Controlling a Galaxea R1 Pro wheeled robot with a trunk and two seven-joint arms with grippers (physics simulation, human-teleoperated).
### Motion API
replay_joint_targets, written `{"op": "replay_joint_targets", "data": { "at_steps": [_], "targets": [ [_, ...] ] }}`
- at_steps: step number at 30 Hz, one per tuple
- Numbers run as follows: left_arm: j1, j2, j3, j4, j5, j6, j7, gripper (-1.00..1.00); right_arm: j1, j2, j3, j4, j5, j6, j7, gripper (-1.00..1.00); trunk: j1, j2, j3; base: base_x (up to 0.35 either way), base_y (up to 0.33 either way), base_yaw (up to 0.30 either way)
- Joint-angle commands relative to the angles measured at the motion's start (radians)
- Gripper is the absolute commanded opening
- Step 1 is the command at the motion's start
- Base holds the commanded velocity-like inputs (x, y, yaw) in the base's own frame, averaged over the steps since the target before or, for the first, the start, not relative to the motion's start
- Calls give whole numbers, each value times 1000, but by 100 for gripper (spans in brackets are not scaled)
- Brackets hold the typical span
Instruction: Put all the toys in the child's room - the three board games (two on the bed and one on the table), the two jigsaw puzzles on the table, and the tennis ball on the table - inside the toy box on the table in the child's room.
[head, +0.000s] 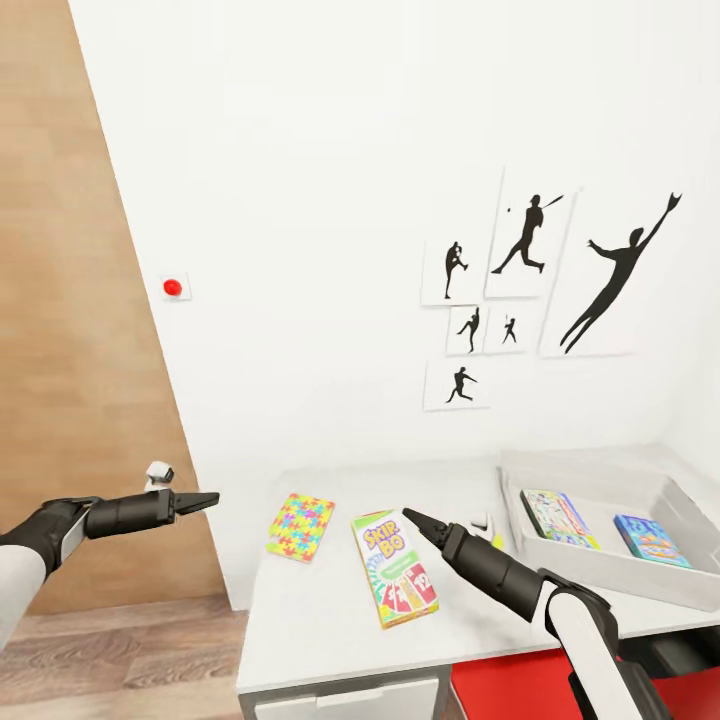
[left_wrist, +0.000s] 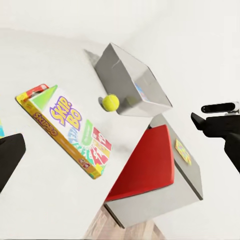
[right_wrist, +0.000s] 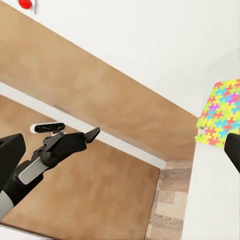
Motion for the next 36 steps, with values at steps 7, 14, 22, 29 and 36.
{"op": "replay_joint_targets", "data": {
  "at_steps": [7,14,22,29,36],
  "targets": [
    [0,0,2,0,-3,11,-4,100,0,4,3,0,0,2,-1,100,0,-1,0,0,283,1],
    [0,-1,2,0,-3,11,-4,100,0,4,3,2,0,2,-3,100,0,-1,0,0,283,165],
    [0,-1,2,0,-3,10,-4,100,0,3,5,3,0,2,-4,100,0,-1,0,0,182,135],
    [0,-1,2,0,-3,11,-4,100,0,1,5,4,0,2,-4,100,0,-1,0,0,15,8],
    [0,-1,2,0,-3,11,-4,100,0,1,5,4,2,2,-4,100,0,-1,0,0,126,1]
  ]
}}
